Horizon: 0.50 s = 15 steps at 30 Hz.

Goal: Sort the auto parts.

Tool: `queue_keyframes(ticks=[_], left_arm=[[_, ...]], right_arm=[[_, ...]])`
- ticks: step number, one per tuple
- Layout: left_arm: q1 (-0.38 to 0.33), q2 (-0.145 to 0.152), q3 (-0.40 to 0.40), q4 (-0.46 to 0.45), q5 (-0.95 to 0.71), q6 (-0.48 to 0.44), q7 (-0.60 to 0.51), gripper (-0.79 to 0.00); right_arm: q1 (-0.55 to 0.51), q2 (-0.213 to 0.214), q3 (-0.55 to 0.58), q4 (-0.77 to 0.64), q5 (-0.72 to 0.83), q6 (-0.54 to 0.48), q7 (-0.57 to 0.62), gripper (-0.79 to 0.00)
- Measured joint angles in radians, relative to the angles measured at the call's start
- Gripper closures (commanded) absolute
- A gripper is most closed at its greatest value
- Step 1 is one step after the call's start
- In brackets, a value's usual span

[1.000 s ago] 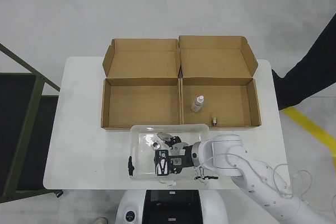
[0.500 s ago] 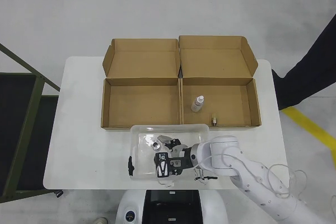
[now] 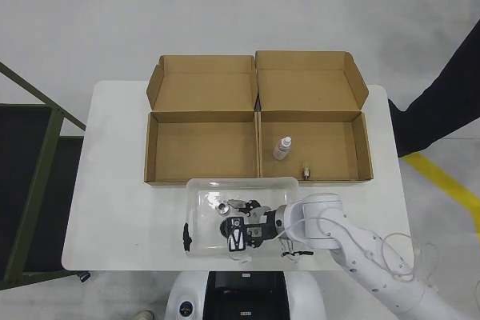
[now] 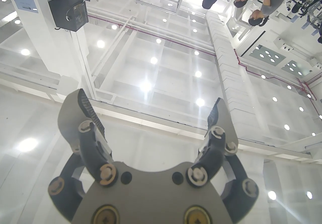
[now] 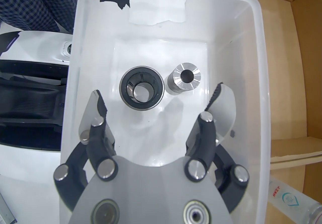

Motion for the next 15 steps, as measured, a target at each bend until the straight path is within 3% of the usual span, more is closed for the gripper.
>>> queue_keyframes(ticks=[15], left_arm=[[0.0, 0.0, 0.0, 0.0, 0.0, 0.0, 0.0, -0.785]], right_arm=[[0.035, -0.016, -0.062, 0.058, 0.01, -0.022, 0.002, -0.499]])
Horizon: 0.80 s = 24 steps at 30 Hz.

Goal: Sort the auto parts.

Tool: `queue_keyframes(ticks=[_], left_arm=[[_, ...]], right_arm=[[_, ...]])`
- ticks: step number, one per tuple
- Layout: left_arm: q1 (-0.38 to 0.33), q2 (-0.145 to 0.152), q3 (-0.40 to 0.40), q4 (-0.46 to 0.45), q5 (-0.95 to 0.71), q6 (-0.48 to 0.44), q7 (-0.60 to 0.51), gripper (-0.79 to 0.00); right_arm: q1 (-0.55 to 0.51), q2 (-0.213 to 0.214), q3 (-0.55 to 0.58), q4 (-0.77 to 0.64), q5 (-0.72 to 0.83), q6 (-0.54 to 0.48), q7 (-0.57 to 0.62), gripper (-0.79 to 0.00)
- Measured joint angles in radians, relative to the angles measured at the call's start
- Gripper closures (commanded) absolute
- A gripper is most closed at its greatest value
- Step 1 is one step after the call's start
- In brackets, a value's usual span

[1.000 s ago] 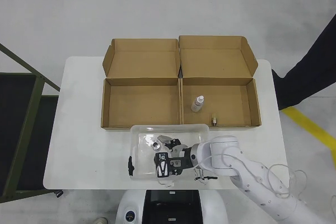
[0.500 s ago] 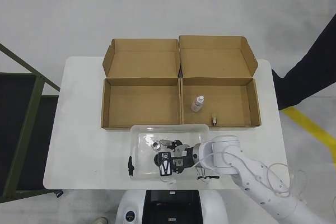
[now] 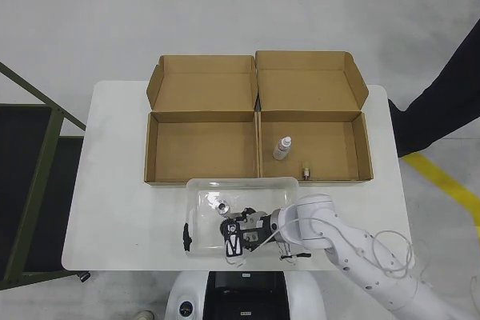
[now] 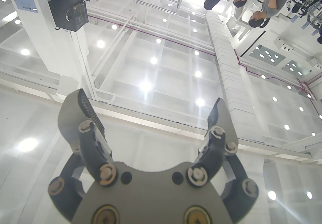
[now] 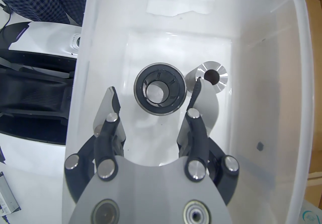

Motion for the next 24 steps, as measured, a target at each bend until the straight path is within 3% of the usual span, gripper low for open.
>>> queue_keyframes(ticks=[11, 14, 17, 21, 24], left_arm=[[0.0, 0.0, 0.0, 0.0, 0.0, 0.0, 0.0, -0.785], [0.0, 0.0, 0.0, 0.0, 0.0, 0.0, 0.0, -0.785], [0.0, 0.0, 0.0, 0.0, 0.0, 0.0, 0.0, -0.785], [0.0, 0.0, 0.0, 0.0, 0.0, 0.0, 0.0, -0.785], [0.0, 0.0, 0.0, 0.0, 0.0, 0.0, 0.0, -0.785]], right_arm=[[0.063, -0.031, -0.065, 0.073, 0.008, 0.005, -0.032, -0.474], [0.078, -0.039, -0.078, 0.106, 0.019, 0.001, -0.057, -0.385], [0.09, -0.046, -0.087, 0.125, 0.019, 0.0, -0.072, -0.369], [0.095, -0.05, -0.092, 0.139, 0.011, -0.002, -0.091, -0.28], [0.093, -0.05, -0.091, 0.142, 0.003, -0.001, -0.106, -0.154]])
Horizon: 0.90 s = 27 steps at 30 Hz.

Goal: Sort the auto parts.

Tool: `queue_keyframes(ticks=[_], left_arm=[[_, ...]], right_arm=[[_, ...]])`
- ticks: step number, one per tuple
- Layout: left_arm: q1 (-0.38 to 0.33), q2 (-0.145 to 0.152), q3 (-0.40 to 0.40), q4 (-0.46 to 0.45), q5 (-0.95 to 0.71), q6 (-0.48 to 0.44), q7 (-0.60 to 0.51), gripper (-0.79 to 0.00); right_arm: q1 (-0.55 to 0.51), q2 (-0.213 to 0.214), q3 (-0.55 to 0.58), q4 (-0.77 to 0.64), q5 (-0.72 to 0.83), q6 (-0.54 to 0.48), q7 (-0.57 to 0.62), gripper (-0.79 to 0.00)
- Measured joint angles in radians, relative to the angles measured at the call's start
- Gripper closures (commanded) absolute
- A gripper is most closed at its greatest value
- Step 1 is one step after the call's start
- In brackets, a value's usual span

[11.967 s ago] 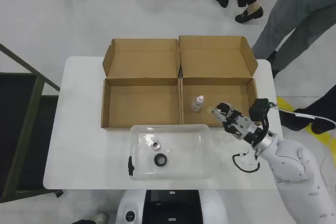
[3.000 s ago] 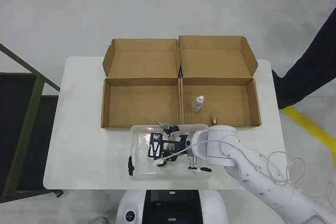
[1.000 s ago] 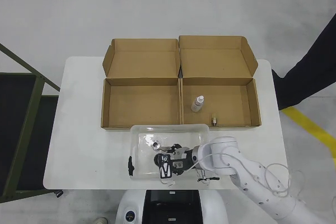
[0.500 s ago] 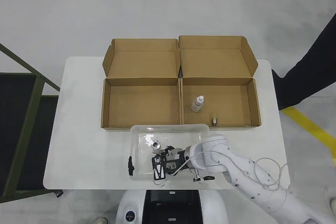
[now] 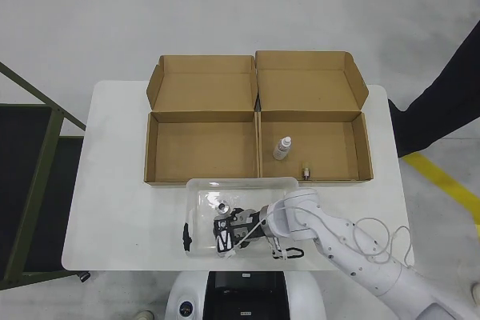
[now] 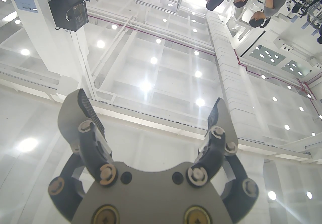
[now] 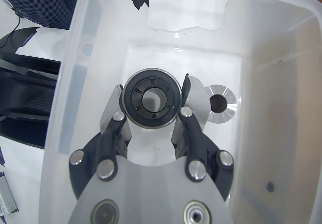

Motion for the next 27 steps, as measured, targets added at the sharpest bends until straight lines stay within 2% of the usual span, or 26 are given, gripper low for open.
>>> queue_keyframes(ticks=[3, 15, 27], left_arm=[[0.0, 0.0, 0.0, 0.0, 0.0, 0.0, 0.0, -0.785], [0.0, 0.0, 0.0, 0.0, 0.0, 0.0, 0.0, -0.785], [0.0, 0.0, 0.0, 0.0, 0.0, 0.0, 0.0, -0.785]], right_arm=[[-0.004, 0.0, 0.004, 0.001, -0.007, 0.0, -0.017, 0.0], [-0.045, 0.019, 0.06, -0.045, -0.022, -0.019, -0.084, 0.0], [-0.125, 0.062, 0.204, -0.214, 0.044, -0.052, -0.114, 0.0]])
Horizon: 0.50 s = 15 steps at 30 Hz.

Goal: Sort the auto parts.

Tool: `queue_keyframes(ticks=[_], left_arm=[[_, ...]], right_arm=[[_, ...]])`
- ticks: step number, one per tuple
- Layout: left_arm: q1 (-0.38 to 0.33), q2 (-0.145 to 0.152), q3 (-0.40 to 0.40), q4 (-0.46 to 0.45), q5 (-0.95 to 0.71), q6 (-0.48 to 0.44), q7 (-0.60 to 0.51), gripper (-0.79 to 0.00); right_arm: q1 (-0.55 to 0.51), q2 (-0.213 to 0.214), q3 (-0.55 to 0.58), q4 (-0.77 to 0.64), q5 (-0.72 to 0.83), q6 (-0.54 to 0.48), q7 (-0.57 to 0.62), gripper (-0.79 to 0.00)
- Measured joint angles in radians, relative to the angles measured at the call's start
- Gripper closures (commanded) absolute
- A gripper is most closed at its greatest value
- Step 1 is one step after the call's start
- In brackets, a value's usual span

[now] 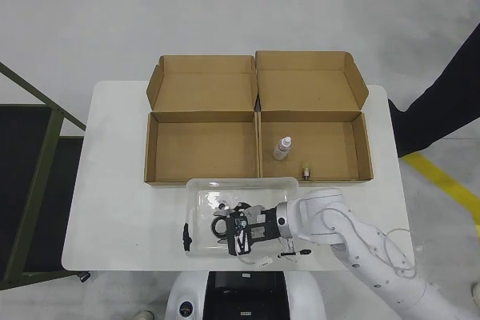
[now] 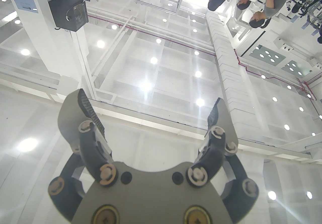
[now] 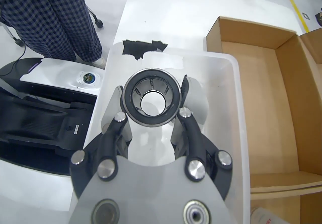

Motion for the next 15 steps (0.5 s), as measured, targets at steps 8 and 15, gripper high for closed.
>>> queue_keyframes(ticks=[8, 15], left_arm=[[0.0, 0.0, 0.0, 0.0, 0.0, 0.0, 0.0, -0.785], [0.0, 0.0, 0.0, 0.0, 0.0, 0.0, 0.0, -0.785]], right_arm=[[-0.036, 0.012, 0.072, -0.018, 0.064, 0.042, -0.058, 0.0], [-0.045, 0.014, 0.123, -0.01, 0.083, 0.107, -0.11, 0.0]])
